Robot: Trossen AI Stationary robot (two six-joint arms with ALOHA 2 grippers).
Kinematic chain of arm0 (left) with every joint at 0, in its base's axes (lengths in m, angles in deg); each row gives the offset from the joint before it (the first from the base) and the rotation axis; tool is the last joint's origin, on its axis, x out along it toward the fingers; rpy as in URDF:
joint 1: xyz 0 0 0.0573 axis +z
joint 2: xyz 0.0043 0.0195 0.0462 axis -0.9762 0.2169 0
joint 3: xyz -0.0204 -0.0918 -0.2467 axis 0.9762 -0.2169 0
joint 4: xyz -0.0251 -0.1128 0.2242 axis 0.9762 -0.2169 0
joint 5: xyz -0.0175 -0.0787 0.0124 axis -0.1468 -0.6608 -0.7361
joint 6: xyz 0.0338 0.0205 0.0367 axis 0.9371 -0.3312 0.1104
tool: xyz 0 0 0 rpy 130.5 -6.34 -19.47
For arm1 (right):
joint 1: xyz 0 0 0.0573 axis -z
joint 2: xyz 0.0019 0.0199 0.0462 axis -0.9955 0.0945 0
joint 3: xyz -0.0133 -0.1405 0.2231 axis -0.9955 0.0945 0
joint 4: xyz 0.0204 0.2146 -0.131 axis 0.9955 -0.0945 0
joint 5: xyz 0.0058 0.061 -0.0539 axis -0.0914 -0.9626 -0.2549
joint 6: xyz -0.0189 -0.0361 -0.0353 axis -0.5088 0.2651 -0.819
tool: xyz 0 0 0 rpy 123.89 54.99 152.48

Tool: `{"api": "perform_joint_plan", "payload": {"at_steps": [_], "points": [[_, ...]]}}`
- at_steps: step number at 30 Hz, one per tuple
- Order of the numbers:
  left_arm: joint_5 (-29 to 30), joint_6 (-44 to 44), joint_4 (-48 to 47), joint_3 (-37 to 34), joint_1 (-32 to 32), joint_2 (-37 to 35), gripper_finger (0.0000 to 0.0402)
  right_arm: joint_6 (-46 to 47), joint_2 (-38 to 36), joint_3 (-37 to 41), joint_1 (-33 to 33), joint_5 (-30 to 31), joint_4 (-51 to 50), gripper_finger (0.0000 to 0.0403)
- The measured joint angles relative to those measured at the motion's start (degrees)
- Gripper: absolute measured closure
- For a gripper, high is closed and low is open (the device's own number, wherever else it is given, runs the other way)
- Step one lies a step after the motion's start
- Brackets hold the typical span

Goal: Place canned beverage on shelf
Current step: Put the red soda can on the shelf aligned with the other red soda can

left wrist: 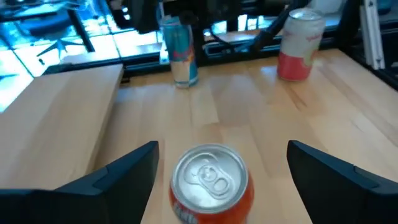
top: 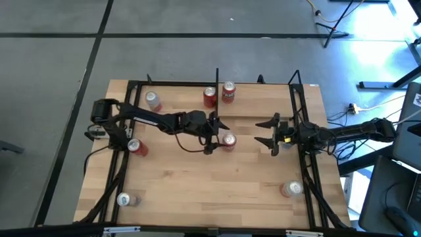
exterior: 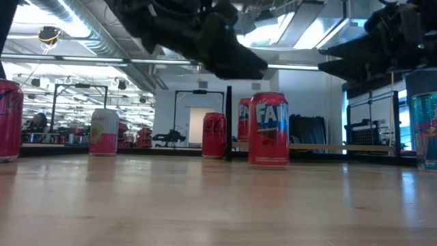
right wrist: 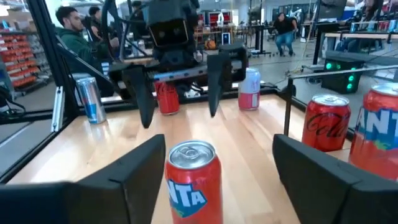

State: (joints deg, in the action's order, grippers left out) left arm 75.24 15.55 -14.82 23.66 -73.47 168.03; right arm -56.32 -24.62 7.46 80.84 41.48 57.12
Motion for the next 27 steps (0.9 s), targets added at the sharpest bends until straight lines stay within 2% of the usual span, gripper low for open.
{"api": "perform_joint_plan", "payload": {"at_steps": [2, 5, 13, 20, 24, 27], "points": [[0.3, 0.0, -2.9, -1.0, -0.1, -1.8, 0.0069, -0.2, 3.0, -1.8, 0.0, 0.0, 0.0, 0.0108], [0.4, -1.1, -2.4, -4.0, -0.5, -2.8, 0.0069, -0.5, 8.6, -5.0, 0.0, -0.1, -0.7, 0.0104], [0.3, -7.4, 8.3, -15.3, -0.5, -2.5, 0.0069, -1.4, 23.9, -15.6, 0.0, 0.1, -1.5, 0.0104], [0.5, -9.3, 14.5, -21.9, -1.7, -2.5, 0.0069, -1.2, 31.0, -24.1, 0.0, 0.1, -1.6, 0.0104], [0.4, -9.3, 19.0, -22.7, -2.9, -2.5, 0.0069, -1.4, 34.1, -27.8, 0.0, 0.1, -3.5, 0.0103], [0.4, -9.2, 20.0, -22.8, -3.8, -2.5, 0.0069, -1.4, 36.8, -29.6, 0.0, 0.4, -6.8, 0.0086]]}}
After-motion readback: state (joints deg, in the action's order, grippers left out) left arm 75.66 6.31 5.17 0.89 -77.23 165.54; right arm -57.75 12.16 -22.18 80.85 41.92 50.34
